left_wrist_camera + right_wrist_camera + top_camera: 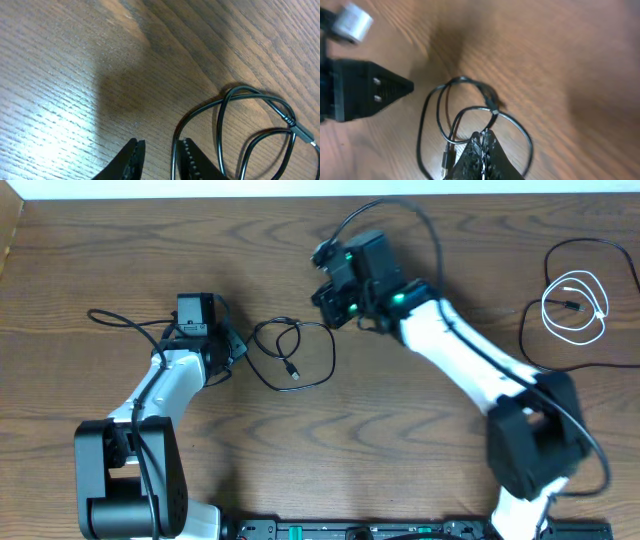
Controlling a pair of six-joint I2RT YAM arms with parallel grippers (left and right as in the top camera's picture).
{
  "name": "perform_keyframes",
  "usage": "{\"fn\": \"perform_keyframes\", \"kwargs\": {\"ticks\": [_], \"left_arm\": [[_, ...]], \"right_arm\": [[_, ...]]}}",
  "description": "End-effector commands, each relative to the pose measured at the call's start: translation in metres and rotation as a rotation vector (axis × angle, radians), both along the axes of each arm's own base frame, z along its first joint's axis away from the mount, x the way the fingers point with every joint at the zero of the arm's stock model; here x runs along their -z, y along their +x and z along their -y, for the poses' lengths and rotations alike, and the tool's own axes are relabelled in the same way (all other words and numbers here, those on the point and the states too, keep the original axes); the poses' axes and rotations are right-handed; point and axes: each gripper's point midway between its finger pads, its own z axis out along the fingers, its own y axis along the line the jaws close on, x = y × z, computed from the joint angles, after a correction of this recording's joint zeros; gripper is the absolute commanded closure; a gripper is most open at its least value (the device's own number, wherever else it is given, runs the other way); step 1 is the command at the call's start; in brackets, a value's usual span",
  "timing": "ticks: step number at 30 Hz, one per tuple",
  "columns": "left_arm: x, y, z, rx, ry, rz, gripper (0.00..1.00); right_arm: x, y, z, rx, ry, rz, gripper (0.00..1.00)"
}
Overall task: Untangle cables
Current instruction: 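Move the right gripper back left to the black cable coil, then grasp the black cable near the coil with the right gripper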
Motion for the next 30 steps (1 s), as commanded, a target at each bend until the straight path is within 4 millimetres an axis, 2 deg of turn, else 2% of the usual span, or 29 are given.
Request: {"fn": "perform_keyframes", "kwargs": {"ticks": [1,5,11,16,22,26,28,30], "left_arm": [[-0.003,0.001,-0.005,-0.017,0.013,0.006,0.71],[-0.003,0.001,-0.005,-0.017,0.013,0.006,0.7],[-0.003,0.001,-0.005,-0.017,0.013,0.006,0.69],[-0.003,0.001,-0.005,-0.017,0.013,0.006,0.69],[-0.003,0.001,-0.005,-0.017,0.013,0.006,0.69],[-0.003,0.001,-0.004,-0.013,0.005,0.006,0.68],[-0.003,0.001,0.002,0.001,-0.024,0.008,0.65],[-0.003,0.001,0.002,-0.005,-0.027,0.006,0.65]], "right_arm": [[0.03,-0.006,-0.022,-0.045,-0.009,-0.032,0.99],[0.065,-0.01,-0.042,-0.079,-0.018,-0.043,0.99],[0.108,-0.012,-0.057,-0.1,-0.03,-0.054,0.99],[0.139,-0.013,-0.047,-0.068,-0.095,-0.093,0.99],[0.165,-0.017,-0.01,0.019,-0.267,-0.152,0.99],[0.175,-0.03,0.008,0.024,-0.328,-0.235,0.99],[0.173,-0.034,0.006,0.009,-0.315,-0.257,0.99],[0.165,-0.035,-0.001,-0.023,-0.288,-0.263,0.94]]}}
